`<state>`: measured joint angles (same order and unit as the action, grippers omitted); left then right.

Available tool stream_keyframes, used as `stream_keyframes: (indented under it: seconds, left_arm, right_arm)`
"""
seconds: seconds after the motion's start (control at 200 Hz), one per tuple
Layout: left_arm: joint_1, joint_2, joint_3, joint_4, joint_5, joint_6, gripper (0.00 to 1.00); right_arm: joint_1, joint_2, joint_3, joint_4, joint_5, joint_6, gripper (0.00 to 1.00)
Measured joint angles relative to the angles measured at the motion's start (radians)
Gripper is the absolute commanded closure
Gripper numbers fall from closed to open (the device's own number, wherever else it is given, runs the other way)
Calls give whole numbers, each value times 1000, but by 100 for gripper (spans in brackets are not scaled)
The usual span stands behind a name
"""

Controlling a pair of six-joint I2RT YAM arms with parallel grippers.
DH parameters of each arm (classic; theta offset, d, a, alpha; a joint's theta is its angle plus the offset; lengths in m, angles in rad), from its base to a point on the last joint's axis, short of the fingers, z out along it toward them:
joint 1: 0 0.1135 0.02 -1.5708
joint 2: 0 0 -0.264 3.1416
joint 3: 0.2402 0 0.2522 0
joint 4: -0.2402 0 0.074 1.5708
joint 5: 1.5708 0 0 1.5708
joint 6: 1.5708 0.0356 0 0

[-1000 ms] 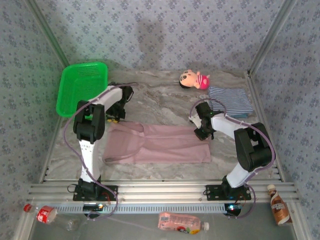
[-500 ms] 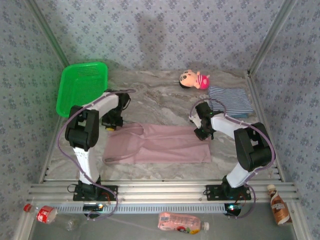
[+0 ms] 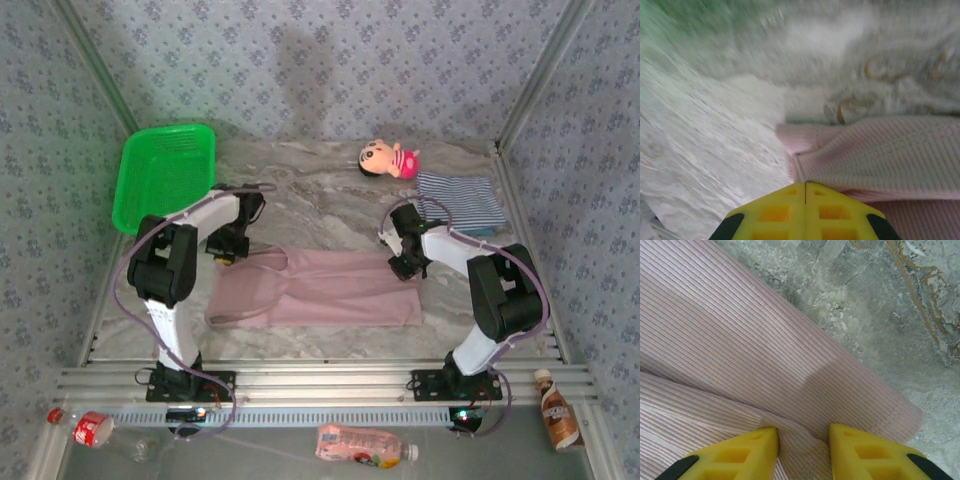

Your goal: Fold and stack the tank tops

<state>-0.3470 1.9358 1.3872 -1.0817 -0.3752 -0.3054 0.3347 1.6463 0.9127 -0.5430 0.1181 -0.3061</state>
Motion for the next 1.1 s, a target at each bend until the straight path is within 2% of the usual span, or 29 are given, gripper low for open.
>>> stream_keyframes:
  seconds: [0.26,0.415,0.695,1.104]
  left_arm:
    - [0,58,186,28,-123,80,100]
    - [-5,82,208,74,-161,124,100]
    - [-9,72,31,193,-199,165,100]
    - [-24,-78,-137,271,-174,163,100]
  right_arm:
    - [0,1,1,-3,3,3,65]
    - [0,2,2,-3,3,3,65]
    - [0,2,2,-3,3,3,66]
    - [0,2,0,-3,5,6,65]
